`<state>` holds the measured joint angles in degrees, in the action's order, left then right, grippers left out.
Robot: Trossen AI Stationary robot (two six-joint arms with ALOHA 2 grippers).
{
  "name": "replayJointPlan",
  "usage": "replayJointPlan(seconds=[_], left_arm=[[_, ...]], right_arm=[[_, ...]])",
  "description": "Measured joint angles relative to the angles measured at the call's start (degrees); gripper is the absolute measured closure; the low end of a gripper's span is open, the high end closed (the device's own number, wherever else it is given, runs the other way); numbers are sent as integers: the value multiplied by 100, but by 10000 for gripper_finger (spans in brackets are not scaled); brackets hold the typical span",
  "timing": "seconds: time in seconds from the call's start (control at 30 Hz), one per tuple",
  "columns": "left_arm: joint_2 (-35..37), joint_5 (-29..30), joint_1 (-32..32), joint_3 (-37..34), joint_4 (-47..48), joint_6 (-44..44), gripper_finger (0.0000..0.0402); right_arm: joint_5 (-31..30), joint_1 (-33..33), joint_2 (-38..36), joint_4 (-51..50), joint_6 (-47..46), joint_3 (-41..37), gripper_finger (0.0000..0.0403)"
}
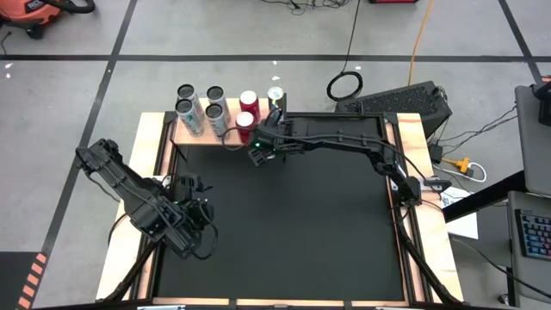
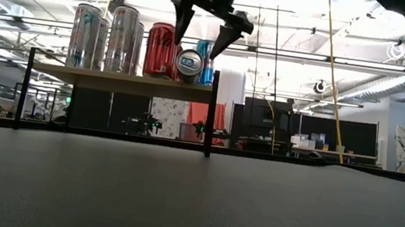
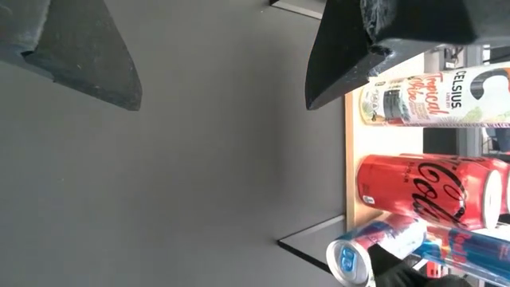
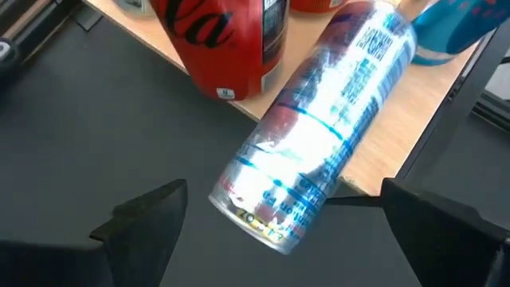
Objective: Place canned beverage on shelf
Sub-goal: Put the blue soda can aligned with the blue soda can on the shelf
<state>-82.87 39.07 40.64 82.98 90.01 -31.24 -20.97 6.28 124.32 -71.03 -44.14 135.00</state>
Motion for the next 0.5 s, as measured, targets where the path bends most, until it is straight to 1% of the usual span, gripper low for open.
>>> replayJointPlan(seconds=[0.27,0.43,0.5], left_arm=[[0,0,0,-2,0,4,61],[0,2,0,-2,0,7,61],[0,0,0,-2,0,5,61]], right_arm=[[22,-45,244,9,-56,-4,3],[5,-39,262,163,60,0,3],[95,-39,270,188,180,0,3]])
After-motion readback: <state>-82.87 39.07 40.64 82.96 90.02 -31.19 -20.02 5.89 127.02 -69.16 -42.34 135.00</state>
